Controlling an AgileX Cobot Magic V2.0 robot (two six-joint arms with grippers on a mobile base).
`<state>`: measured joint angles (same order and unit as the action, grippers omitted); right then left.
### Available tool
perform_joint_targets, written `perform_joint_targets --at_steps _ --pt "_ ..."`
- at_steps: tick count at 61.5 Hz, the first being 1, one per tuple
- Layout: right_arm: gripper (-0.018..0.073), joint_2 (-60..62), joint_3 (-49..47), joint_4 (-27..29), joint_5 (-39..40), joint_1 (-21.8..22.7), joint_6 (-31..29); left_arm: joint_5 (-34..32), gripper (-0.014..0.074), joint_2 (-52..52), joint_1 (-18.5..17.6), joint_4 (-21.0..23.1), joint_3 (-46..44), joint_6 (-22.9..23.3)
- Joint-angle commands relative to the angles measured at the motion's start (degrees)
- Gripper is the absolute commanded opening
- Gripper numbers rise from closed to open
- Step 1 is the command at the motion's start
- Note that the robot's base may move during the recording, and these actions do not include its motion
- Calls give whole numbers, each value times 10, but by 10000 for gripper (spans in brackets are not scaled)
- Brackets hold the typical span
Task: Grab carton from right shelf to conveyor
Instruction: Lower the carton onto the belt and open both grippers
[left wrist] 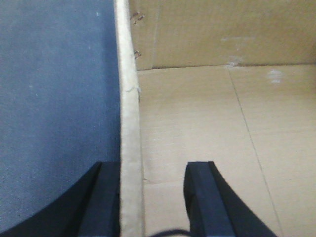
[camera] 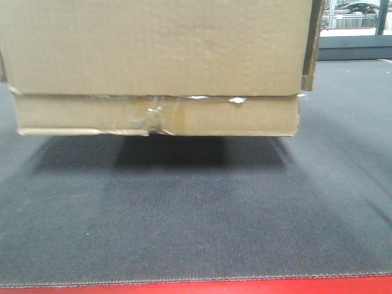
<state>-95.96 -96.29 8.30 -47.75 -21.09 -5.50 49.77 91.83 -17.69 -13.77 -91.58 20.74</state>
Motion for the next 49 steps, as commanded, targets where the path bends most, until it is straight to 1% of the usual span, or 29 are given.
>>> perform_joint_targets --at_steps 1,2,3,5,6,12,13,14,19,28,32,36,39,43,44,47,49 --pt "94 0 -4 -2 45 0 -16 -22 143 6 -3 26 -6 -17" --pt "127 0 -4 -2 45 0 -16 -22 172 8 -3 26 -6 -17" --pt "179 0 -4 -2 45 0 -16 -22 203 8 -3 26 -6 -17" --pt "254 0 -4 -2 45 1 -16 -22 288 9 -3 26 -6 -18" --pt "312 0 -4 -2 45 1 -16 -24 344 9 -3 26 -6 -18" --pt "540 0 -4 -2 45 1 -16 -28 594 5 -3 24 -6 -19" --pt "565 0 -4 -2 45 1 -16 -28 631 3 -3 24 -6 -21" --pt "580 0 -4 -2 45 1 -16 -28 618 2 -3 24 -8 -22" --pt "568 5 -4 -2 38 1 -16 -28 567 -9 -3 24 -11 -27" --pt "558 28 -4 -2 36 1 -16 -26 561 -45 -3 17 -14 -29" --pt "553 45 -4 -2 36 1 -16 -22 561 -66 -3 17 -14 -43" --pt "517 66 -4 -2 36 2 -16 -17 559 -90 -1 17 -14 -67" --pt "454 84 -4 -2 34 6 -16 -12 550 -105 2 17 -14 -82" --pt "331 104 -4 -2 26 15 -16 -1 520 -127 13 17 -12 -98" --pt "284 111 -4 -2 23 19 -16 1 503 -134 16 17 -10 -103" --pt "183 127 -4 -2 14 31 -16 3 452 -150 31 17 1 -105" --pt "101 137 -3 -2 8 41 -16 1 394 -163 44 17 13 -107"
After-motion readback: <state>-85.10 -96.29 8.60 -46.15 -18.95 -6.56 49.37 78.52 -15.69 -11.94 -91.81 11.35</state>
